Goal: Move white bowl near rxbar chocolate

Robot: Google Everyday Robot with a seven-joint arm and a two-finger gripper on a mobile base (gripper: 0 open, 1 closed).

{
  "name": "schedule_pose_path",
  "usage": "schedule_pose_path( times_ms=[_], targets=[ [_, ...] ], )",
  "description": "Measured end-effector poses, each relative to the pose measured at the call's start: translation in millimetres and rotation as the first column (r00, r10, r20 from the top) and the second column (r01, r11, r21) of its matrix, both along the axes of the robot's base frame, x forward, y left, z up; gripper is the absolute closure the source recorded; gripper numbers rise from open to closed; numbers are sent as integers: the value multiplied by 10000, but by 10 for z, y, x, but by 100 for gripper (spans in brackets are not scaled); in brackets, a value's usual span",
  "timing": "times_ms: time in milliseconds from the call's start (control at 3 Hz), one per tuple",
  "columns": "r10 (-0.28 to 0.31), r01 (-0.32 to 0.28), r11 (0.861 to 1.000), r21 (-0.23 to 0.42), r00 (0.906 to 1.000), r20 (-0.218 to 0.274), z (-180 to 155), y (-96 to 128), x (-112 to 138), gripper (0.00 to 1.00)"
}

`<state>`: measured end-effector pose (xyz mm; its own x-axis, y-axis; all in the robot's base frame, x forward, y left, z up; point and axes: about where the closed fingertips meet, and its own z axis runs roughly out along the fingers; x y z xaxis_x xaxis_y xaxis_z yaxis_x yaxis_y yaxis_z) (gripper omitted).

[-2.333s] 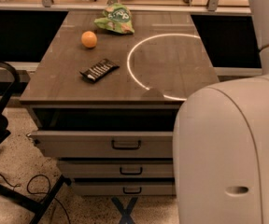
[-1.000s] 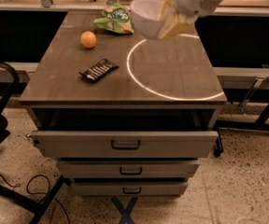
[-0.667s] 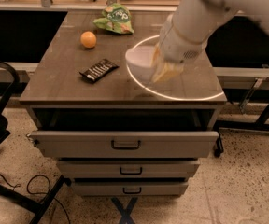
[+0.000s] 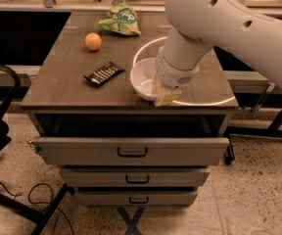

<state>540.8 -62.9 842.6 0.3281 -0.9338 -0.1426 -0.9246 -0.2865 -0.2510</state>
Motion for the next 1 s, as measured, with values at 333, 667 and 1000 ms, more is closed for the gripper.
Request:
schedule_pose_path(
  times_ms=[333, 667, 1000],
  targets=[
    [56, -56, 10000, -20, 9999, 112, 16, 18, 45, 100],
    [555, -535, 9983, -214, 9928, 1064, 109, 185, 432, 100],
    [1609, -1509, 9857, -748, 9749, 1537, 237, 409, 884, 100]
  ],
)
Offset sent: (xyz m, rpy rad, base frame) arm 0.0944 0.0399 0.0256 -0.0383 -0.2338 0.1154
